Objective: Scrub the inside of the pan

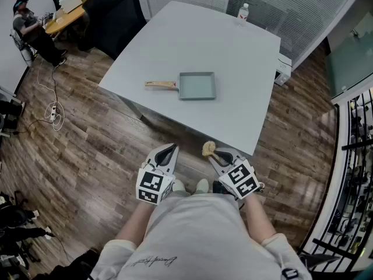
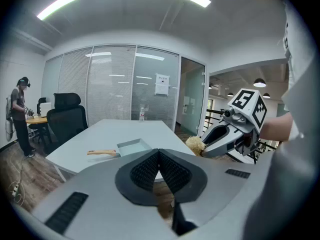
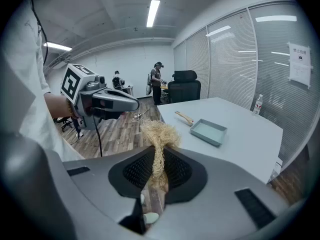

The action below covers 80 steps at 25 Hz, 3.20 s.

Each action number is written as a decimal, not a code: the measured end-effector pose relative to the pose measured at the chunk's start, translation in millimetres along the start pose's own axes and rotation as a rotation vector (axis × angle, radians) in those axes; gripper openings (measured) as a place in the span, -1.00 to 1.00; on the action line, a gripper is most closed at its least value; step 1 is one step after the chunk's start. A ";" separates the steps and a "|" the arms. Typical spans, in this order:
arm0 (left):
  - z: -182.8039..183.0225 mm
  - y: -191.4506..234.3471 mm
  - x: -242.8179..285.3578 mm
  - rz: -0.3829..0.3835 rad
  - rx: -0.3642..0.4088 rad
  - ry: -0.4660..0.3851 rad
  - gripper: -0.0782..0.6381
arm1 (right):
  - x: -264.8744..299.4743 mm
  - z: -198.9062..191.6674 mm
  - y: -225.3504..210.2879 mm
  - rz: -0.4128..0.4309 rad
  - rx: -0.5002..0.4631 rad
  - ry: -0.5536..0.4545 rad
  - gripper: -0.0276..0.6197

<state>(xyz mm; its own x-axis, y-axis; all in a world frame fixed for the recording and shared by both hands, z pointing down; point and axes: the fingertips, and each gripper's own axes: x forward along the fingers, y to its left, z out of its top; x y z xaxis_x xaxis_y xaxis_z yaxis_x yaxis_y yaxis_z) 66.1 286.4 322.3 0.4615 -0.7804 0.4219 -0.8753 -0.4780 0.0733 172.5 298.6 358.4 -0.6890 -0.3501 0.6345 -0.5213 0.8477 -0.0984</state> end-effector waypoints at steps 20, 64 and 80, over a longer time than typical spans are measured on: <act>-7.7 17.4 -33.3 -0.038 0.013 -0.025 -0.75 | 11.6 14.6 20.2 -0.063 0.010 -0.008 -0.70; 65.2 133.8 132.4 -0.002 -0.022 -0.016 -0.75 | 116.6 104.2 -159.9 0.049 -0.026 -0.004 -0.70; 71.5 173.7 156.9 -0.082 0.026 0.026 -0.75 | 141.7 118.0 -174.2 0.000 0.035 0.026 -0.70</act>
<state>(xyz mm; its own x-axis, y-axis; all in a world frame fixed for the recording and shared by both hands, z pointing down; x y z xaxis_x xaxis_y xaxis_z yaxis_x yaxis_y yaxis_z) -3.2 52.1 336.7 0.5272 -0.7275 0.4391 -0.8305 -0.5504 0.0853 106.3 54.3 375.0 -0.6758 -0.3393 0.6543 -0.5389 0.8331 -0.1245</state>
